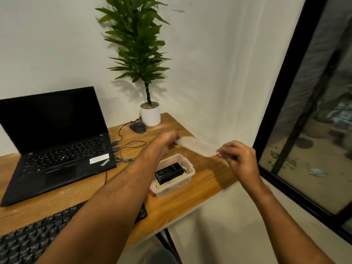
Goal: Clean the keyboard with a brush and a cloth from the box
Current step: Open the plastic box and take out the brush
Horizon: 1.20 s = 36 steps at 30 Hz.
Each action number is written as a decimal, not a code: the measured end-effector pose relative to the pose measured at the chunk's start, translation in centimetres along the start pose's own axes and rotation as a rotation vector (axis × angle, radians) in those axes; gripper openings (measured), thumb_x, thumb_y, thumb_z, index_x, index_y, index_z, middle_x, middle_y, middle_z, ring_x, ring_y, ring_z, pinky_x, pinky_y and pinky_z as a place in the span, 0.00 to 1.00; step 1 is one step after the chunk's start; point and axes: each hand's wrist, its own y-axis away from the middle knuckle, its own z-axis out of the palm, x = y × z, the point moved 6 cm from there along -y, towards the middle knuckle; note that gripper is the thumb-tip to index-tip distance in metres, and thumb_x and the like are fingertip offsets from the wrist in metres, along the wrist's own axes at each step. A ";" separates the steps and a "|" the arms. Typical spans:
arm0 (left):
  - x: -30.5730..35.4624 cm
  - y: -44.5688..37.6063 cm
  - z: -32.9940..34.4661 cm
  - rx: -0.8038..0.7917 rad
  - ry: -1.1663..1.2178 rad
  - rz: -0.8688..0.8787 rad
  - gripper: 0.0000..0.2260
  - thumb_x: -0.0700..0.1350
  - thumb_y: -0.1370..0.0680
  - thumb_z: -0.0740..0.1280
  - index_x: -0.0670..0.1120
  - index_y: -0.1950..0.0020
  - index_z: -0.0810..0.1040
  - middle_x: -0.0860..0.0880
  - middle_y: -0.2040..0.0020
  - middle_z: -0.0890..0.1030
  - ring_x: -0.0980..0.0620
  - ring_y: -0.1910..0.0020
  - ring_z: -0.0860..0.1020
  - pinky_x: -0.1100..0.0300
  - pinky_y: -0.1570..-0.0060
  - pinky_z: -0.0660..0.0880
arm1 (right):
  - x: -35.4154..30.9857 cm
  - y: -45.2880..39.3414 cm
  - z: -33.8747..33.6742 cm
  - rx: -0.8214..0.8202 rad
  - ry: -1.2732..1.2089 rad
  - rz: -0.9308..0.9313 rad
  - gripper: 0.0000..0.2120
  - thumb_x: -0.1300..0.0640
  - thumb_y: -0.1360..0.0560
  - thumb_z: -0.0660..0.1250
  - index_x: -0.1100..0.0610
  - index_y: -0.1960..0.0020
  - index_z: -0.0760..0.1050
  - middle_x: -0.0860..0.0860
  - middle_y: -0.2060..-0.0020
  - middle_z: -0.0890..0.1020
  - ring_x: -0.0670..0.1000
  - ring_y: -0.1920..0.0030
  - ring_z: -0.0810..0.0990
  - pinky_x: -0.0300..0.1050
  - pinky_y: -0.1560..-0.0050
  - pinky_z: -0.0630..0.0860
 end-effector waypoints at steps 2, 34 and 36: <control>-0.4 -0.9 1.6 -0.031 -0.200 0.034 0.09 0.35 0.20 0.65 0.37 0.42 0.82 0.41 0.47 0.82 0.49 0.58 0.77 0.59 0.63 0.75 | 0.9 1.1 0.1 -0.057 0.113 -0.050 0.08 0.67 0.29 0.77 0.57 0.53 0.87 0.47 0.55 0.83 0.44 0.55 0.81 0.39 0.52 0.79; -5.4 9.2 -3.4 0.042 -0.935 0.425 0.19 0.54 0.25 0.78 0.50 0.38 0.81 0.53 0.45 0.83 0.56 0.49 0.80 0.62 0.50 0.79 | -7.4 -1.4 12.4 -0.690 0.183 -0.104 0.24 0.52 0.28 0.77 0.51 0.33 0.77 0.48 0.39 0.79 0.47 0.36 0.73 0.47 0.36 0.74; -6.1 9.4 -3.2 0.029 -0.963 0.426 0.16 0.53 0.27 0.80 0.50 0.42 0.81 0.53 0.50 0.82 0.56 0.52 0.80 0.63 0.55 0.77 | -7.9 -1.3 13.5 -0.780 0.279 -0.137 0.24 0.52 0.29 0.77 0.51 0.35 0.77 0.49 0.41 0.79 0.48 0.37 0.72 0.50 0.35 0.72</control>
